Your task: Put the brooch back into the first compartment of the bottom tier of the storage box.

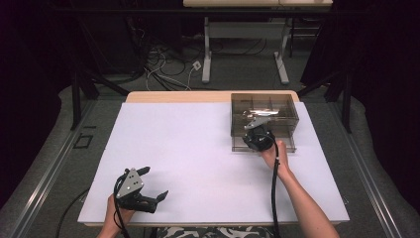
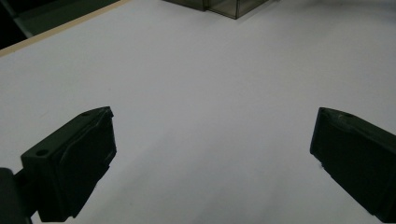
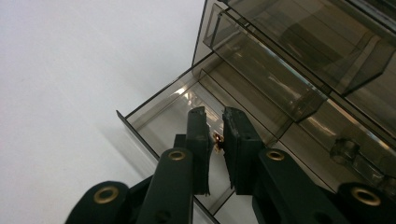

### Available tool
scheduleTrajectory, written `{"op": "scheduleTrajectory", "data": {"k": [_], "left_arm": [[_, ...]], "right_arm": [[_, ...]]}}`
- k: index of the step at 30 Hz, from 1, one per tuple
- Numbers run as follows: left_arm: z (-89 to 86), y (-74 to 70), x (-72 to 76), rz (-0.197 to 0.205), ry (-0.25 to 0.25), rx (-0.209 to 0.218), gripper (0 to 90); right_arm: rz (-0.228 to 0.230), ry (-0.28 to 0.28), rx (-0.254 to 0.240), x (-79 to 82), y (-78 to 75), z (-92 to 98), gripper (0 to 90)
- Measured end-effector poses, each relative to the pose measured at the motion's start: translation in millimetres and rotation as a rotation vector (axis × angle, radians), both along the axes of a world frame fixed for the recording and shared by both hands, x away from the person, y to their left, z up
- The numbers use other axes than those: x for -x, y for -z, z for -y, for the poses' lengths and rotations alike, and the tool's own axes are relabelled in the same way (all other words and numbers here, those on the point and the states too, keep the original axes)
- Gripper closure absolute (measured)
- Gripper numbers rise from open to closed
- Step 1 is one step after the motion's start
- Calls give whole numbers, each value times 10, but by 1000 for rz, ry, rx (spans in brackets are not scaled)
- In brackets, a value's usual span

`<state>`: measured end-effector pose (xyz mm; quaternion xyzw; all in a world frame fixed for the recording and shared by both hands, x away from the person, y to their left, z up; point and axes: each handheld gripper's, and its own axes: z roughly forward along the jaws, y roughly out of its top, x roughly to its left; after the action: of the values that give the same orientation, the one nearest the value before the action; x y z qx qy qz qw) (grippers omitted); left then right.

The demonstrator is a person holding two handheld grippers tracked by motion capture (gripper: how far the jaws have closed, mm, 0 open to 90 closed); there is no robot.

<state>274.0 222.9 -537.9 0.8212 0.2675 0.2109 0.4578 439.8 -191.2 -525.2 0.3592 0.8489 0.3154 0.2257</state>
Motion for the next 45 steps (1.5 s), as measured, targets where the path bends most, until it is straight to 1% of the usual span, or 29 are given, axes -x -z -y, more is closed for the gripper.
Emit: {"op": "scheduleTrajectory", "data": {"k": [4,5,6,7,8,9,10,13,14,16,17,20,22,23,24,25,27,32,37,38,39,41,42,44,45], "left_arm": [[2,0,3,-1,1,4,2],[0,0,2,-2,-2,5,2],[0,0,2,-2,-1,4,1],[-1,-1,4,1,0,3,2],[0,0,4,2,-1,5,2],[-1,-2,3,1,0,1,2],[0,0,0,0,2,3,2],[-2,2,-4,-1,1,2,2],[-2,2,-4,0,1,2,2],[-3,0,1,-1,3,5,2],[-4,0,2,2,3,4,2],[-7,3,2,-1,-2,9,1],[-9,1,-2,-1,-1,4,1],[-6,1,-3,0,1,3,2],[-4,1,-3,1,2,3,2],[-2,0,-2,2,3,1,2],[-1,0,-2,0,5,5,2],[-6,1,-3,1,-1,2,2],[-2,2,-6,1,3,-1,2],[-2,2,-6,1,2,-1,2],[-3,2,-6,0,3,0,1],[-4,3,-5,0,0,2,2],[-5,3,-5,-1,0,3,1],[-5,3,-5,-1,0,3,2],[-6,3,-5,-1,1,3,2]], "right_arm": [[-8,12,16,-28,2,7,812],[-6,7,14,-34,9,8,812],[-13,9,0,-41,30,-1,812],[-11,10,9,-46,34,0,812],[-26,15,19,-49,39,-1,812],[-22,12,10,-61,55,-6,812],[-24,19,21,-63,53,-5,812],[-20,13,29,-79,67,-12,812],[-25,16,29,-82,73,-16,812],[-21,21,16,-93,96,-12,812],[-28,29,23,-92,95,-12,812],[-26,31,25,-100,96,0,812],[-27,33,25,-103,102,-1,812],[-17,33,19,-106,110,-2,812],[-24,32,28,-108,109,-3,812],[-31,33,27,-110,109,-2,812],[-24,40,30,-112,116,-3,812],[-30,44,17,-117,127,-2,812],[-28,42,18,-112,118,-13,811],[-24,39,4,-114,127,-20,811],[-29,39,5,-113,125,-22,811],[-24,40,2,-114,128,-26,811],[-26,40,-2,-114,131,-26,810],[-31,42,4,-110,127,-28,809],[-37,42,-2,-108,128,-31,809]]}}
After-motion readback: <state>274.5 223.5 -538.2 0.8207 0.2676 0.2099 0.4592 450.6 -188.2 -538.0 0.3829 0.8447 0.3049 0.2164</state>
